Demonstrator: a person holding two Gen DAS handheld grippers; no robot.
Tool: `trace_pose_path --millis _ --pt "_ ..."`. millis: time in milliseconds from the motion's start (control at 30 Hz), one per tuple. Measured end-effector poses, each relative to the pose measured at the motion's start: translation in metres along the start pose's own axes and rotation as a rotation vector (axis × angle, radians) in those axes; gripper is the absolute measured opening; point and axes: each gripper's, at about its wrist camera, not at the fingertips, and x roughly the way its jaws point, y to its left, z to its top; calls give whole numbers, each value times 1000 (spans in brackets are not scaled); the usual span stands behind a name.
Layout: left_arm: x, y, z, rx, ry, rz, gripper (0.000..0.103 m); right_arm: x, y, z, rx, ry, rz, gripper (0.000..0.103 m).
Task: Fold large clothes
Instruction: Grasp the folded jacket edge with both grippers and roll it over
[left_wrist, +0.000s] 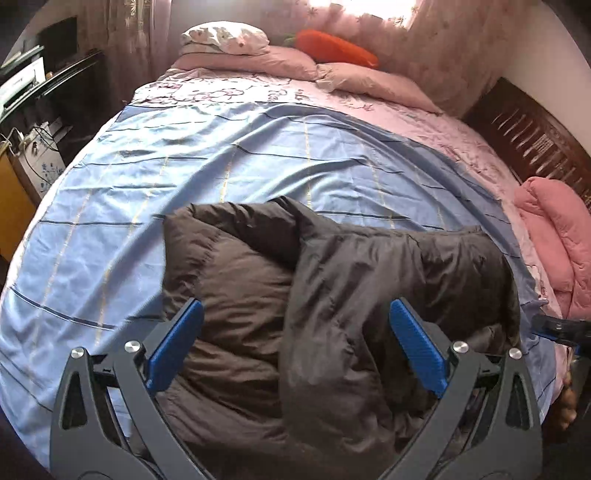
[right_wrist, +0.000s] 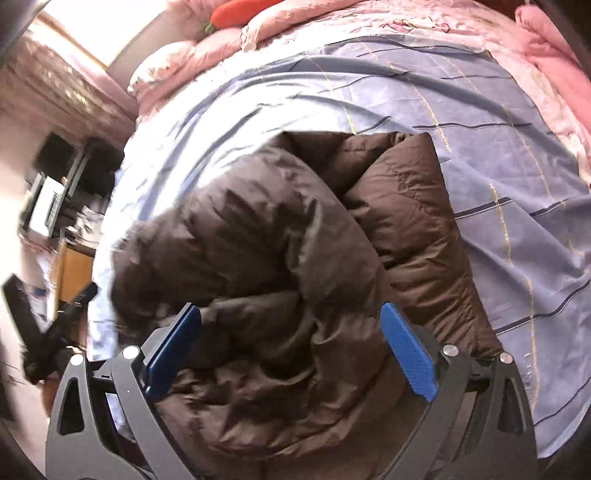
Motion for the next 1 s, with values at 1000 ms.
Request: trace_pose_path --millis 1000 --pt "186 16 93 -181 551 -135 84 160 -12 138 217 424 193 75"
